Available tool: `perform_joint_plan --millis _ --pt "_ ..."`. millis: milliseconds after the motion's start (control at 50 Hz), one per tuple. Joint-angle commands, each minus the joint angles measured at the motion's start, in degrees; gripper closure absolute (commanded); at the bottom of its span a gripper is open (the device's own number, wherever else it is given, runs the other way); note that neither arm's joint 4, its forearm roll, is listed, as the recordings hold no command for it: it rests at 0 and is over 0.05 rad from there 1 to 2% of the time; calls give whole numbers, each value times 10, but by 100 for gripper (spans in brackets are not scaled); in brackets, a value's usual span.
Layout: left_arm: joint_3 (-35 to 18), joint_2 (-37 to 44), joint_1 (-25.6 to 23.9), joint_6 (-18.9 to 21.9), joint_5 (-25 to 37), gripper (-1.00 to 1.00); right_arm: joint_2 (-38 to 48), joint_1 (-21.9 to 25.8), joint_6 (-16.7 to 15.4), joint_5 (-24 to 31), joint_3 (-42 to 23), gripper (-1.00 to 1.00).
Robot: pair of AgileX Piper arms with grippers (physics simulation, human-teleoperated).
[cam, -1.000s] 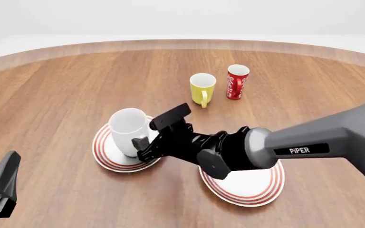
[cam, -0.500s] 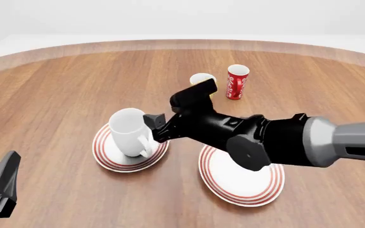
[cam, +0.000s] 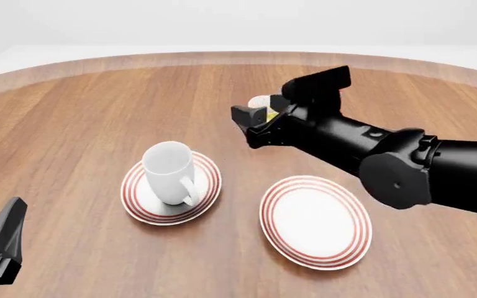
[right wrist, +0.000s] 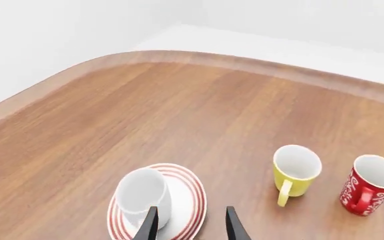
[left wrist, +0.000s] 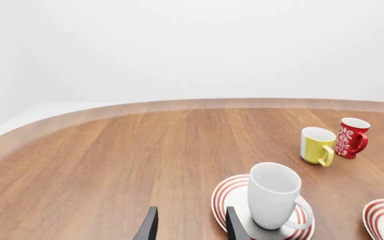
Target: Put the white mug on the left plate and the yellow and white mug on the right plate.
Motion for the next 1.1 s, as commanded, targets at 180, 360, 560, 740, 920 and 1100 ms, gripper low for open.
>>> perform_joint_plan --millis 180,360,560,740,920,1100 --pt "0 0 0 0 0 -100 -69 -71 -5 4 25 -100" --pt "0 0 0 0 0 -100 -81 -102 -8 6 34 -100" --pt "0 0 0 0 0 -100 -71 -130 -10 5 29 -100" --pt "0 0 0 0 0 -100 -56 -148 -11 9 17 -100" --pt "0 0 0 0 0 -100 -40 -160 -8 14 6 -100" --pt "0 0 0 0 0 -100 2 -176 -3 15 -8 -100"
